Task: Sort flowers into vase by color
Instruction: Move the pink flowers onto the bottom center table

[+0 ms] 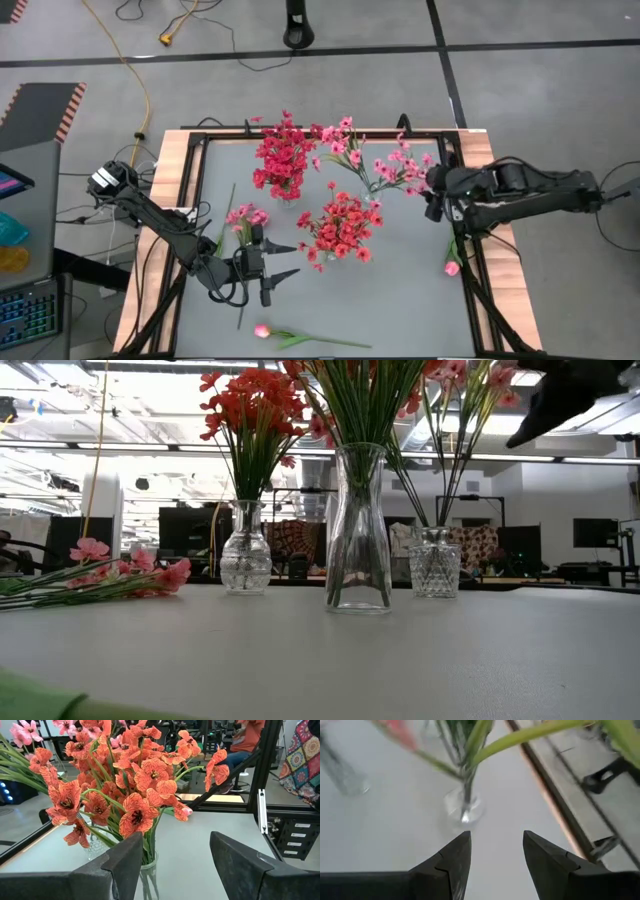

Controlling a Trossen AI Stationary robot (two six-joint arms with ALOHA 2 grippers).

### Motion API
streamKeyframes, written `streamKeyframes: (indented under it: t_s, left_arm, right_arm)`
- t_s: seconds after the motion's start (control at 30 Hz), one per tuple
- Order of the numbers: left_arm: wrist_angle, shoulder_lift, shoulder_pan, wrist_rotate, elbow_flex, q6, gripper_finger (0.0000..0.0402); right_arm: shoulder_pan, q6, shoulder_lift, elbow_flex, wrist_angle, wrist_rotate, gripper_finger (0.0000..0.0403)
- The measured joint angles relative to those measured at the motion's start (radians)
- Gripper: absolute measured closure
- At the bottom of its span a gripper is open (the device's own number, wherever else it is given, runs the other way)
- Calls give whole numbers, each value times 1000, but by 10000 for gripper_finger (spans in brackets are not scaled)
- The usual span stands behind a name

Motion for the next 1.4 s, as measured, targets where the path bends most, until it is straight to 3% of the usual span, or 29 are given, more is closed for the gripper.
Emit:
streamKeyframes:
  t_s: [0.27,0.43,0.67,0.97,1.4]
  left_arm:
    - [0,0,0,0,0,0,181]
    - [0,0,0,-9,0,-19,181]
    - [1,0,0,-10,0,-48,181]
    - [0,0,0,-13,0,-49,181]
    - [-10,0,0,-2,0,-51,181]
  right_arm:
    - [0,-2,22,25,-241,-311,197]
    - [0,-2,90,25,-435,-412,198]
    - [30,-48,240,24,-532,-455,209]
    - [168,-81,490,24,-544,-468,230]
    - [325,-125,786,24,-549,-546,232]
